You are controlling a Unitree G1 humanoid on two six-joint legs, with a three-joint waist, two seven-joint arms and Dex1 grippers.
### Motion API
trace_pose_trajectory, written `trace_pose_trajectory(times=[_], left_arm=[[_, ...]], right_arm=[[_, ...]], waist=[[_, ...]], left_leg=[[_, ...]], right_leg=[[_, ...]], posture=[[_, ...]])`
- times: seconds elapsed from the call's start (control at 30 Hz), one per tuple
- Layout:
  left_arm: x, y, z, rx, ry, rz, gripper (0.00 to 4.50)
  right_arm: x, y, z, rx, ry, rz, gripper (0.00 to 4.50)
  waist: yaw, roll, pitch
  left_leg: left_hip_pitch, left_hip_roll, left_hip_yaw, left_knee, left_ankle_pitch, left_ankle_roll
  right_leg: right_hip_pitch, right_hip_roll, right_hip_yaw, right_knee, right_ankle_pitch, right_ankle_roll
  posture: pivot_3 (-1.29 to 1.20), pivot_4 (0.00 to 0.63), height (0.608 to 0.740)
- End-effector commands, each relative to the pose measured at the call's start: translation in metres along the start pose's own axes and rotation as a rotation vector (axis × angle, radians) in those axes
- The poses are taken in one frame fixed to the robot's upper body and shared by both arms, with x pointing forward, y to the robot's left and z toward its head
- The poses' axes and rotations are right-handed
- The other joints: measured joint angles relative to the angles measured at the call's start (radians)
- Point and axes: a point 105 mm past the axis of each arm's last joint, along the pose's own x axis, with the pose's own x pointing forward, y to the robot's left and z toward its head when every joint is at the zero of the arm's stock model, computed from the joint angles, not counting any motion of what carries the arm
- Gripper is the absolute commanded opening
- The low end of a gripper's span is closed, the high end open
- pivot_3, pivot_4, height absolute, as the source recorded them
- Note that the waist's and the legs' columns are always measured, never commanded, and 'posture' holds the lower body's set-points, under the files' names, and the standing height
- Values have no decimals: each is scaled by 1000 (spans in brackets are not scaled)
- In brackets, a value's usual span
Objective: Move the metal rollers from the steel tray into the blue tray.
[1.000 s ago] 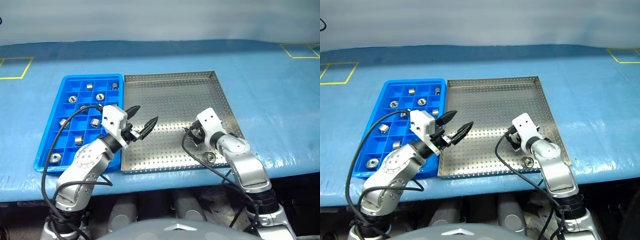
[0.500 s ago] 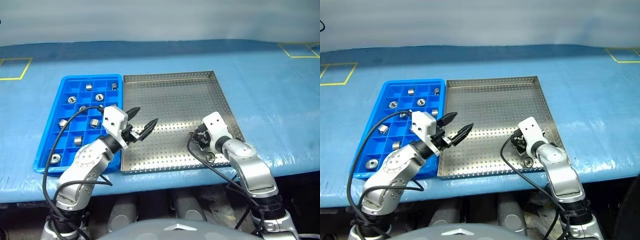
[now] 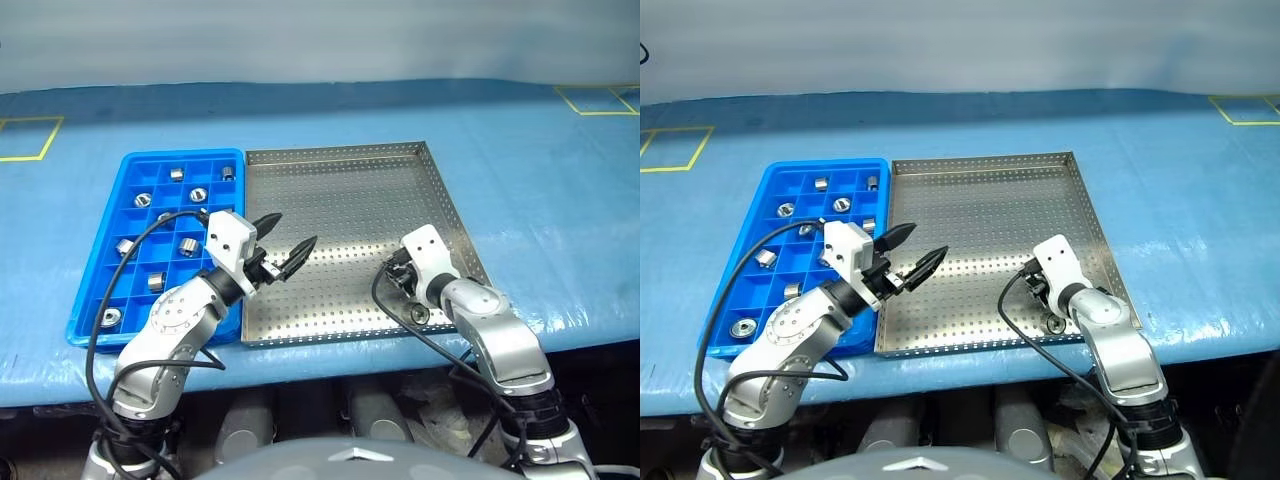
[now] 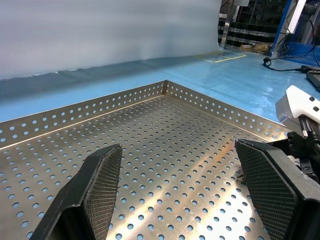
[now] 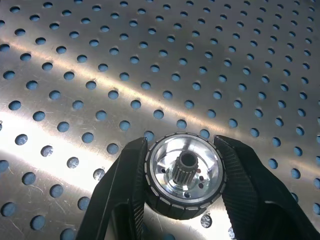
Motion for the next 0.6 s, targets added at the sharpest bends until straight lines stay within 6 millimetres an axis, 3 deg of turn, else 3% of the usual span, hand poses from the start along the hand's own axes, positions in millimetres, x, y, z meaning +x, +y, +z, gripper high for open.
trace_pose_trajectory(times=[0.03,0.17,0.23,0.43,0.6], left_arm=[[-2,5,12,22,-61,45,3946],[-14,42,26,32,-131,279,3946],[-25,60,34,49,-160,379,3946],[-60,88,55,101,-220,553,3946],[-82,96,56,131,-199,621,3946]], right_arm=[[0,9,37,-38,-152,26,1753],[-4,56,97,-60,-420,196,1753],[-6,80,114,-68,-486,293,1753],[-4,127,129,-127,-517,507,1753],[1,156,137,-184,-529,603,1753]], waist=[[0,0,0],[-6,0,0],[-7,0,0],[12,-2,-1],[15,-3,-1]], left_leg=[[0,0,0,0,0,0],[0,1,0,0,0,0],[0,2,0,0,0,0],[-1,1,-1,0,0,1],[-1,0,-1,0,-1,1]], right_leg=[[0,0,0,0,0,0],[0,1,0,0,1,0],[-1,2,0,0,1,-1],[0,-1,-1,-1,2,-1],[-1,-3,-2,-1,2,-1]], posture=[[-117,150,740],[-101,150,740],[-86,150,740],[-55,150,740],[-31,150,740]])
